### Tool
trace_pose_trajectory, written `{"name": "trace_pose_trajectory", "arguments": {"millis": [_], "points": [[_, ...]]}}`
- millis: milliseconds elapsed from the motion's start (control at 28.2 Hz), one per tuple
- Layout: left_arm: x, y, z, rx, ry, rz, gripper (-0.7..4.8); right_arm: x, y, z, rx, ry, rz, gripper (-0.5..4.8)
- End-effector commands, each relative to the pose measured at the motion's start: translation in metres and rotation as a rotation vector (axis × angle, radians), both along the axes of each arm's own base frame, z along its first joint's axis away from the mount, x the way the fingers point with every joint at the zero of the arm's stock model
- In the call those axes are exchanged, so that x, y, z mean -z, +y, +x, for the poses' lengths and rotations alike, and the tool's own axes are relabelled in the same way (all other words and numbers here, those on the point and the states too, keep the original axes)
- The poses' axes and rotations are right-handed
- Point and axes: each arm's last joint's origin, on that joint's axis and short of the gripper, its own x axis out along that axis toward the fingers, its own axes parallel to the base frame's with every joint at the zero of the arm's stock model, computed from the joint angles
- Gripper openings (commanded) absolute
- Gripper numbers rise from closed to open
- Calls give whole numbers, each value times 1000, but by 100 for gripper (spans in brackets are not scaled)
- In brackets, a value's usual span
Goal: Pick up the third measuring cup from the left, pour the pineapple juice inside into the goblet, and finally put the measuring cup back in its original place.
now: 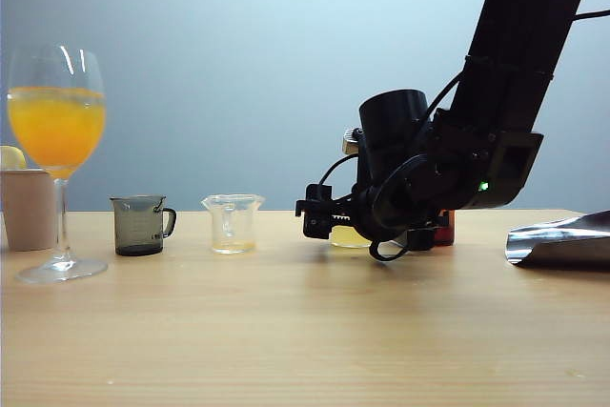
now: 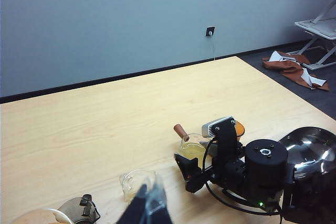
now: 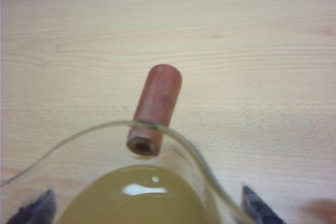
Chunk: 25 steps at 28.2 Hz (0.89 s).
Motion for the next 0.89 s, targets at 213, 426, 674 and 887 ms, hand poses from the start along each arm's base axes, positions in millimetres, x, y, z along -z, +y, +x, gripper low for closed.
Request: {"name": "trace_pose_trajectory", "arguments": {"millis": [213,426,674,887], "points": [[-3,1,-1,3,-22,-6,-6,0,0,0,-2,13,-2,291],[-3,1,-1,3,-22,-6,-6,0,0,0,-3,15,-3,100],[-3,1,-1,3,-21,-5,-6,0,2,0,-54,19,-3,28],[-3,1,-1,4,-21,-5,-6,-4,4,-2,-101,12,-10,8]]}}
